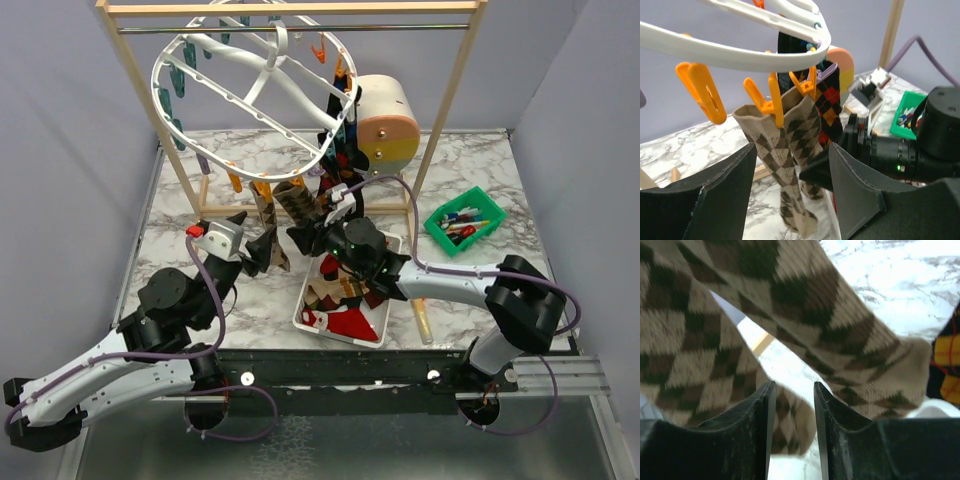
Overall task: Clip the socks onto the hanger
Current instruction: Adjust the hanger on the clothesline.
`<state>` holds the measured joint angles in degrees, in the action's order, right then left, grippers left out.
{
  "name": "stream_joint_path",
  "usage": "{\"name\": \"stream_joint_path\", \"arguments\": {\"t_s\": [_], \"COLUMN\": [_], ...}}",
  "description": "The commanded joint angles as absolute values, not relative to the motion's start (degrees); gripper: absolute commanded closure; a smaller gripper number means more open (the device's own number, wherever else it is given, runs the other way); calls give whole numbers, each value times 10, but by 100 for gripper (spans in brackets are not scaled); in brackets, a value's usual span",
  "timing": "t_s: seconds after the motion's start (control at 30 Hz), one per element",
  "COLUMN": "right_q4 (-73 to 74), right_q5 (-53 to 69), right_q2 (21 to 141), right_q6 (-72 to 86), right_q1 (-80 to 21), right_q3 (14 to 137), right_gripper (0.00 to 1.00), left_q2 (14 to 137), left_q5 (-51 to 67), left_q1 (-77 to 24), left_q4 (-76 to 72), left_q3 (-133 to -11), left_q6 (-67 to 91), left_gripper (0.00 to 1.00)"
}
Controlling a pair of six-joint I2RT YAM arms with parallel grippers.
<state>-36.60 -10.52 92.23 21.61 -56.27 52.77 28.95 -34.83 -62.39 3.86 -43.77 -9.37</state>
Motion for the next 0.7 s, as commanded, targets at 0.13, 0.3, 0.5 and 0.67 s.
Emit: {"name": "stream_joint_path", "arguments": {"t_s": [0.13,0.3,0.5,0.67], "right_q4": [-349,-280,-207,-164], "right_q5": [-71,-57,-82,-100], "right_q2": [808,718,600,522], "right_q6": [212,170,122,128], "right_q1": [-562,-562,-562,-562], "right_q3": [474,432,345,282], "right_gripper": [49,44,44,44], "left_q2": [313,352,414,478], "left_q5": [-290,-258,-268,-306], "left_q1": [-628,-628,-628,-628], "left_q4": [-28,-50,-121,-164], "left_q3": [-486,-503,-513,-530], "left_q6": [-77,-53,-74,-111], "left_gripper": [34,33,33,33]}}
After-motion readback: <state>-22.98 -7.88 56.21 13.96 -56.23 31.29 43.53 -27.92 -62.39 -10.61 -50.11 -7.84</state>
